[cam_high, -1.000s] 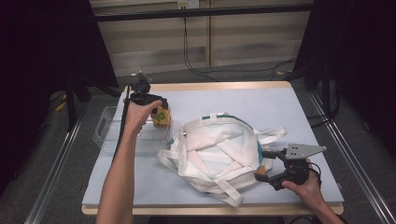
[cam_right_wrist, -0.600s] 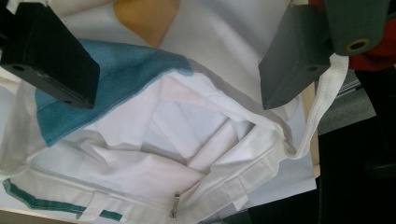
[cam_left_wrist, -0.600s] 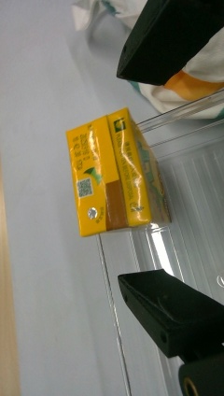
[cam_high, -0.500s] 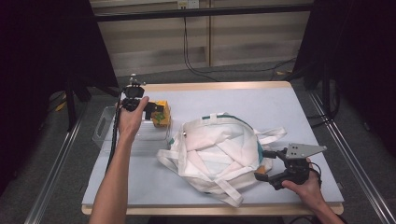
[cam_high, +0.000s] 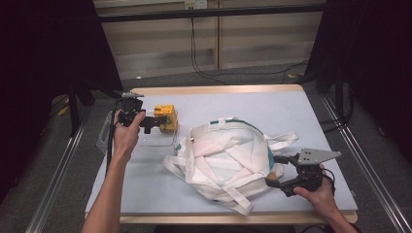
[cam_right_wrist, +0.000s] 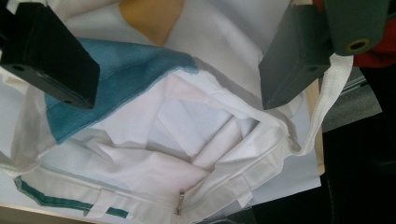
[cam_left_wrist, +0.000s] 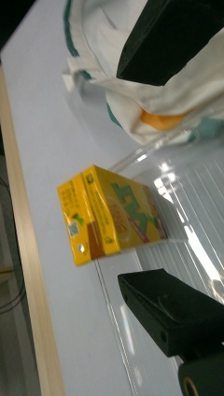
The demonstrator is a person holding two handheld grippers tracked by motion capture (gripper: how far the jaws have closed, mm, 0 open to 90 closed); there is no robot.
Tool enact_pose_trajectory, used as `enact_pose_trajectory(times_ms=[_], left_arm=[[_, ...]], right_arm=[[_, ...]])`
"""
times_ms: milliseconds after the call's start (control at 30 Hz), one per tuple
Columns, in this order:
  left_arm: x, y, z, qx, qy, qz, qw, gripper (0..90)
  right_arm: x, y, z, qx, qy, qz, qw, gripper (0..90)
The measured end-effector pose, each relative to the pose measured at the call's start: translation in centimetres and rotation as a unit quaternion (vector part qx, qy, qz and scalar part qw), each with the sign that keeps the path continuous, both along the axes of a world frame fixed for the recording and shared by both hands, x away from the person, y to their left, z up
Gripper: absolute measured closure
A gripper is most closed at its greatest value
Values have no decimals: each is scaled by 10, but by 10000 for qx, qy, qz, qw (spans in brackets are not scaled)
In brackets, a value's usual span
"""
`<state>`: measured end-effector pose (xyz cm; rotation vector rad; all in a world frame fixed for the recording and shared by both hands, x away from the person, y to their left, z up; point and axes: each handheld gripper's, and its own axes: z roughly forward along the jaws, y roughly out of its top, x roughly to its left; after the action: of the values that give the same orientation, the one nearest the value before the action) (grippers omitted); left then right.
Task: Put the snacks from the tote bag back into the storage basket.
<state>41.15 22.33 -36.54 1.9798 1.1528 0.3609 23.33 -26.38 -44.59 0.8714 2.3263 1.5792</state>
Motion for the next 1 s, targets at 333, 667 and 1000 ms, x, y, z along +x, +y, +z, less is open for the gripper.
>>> enact_pose_trajectory(times_ms=[333, 667, 1000], left_arm=[[-31, 15, 0, -78, -297, -120, 9995, 42], [-67, 7, -4, 2, -640, -352, 9973, 35], [-101, 6, -9, -72, -930, -414, 9948, 31]], right_arm=[[-1, -1, 1, 9, -1, -49, 10000, 119], [-2, -1, 2, 14, -43, -83, 10000, 119], [-4, -3, 4, 29, -125, -149, 9998, 121]])
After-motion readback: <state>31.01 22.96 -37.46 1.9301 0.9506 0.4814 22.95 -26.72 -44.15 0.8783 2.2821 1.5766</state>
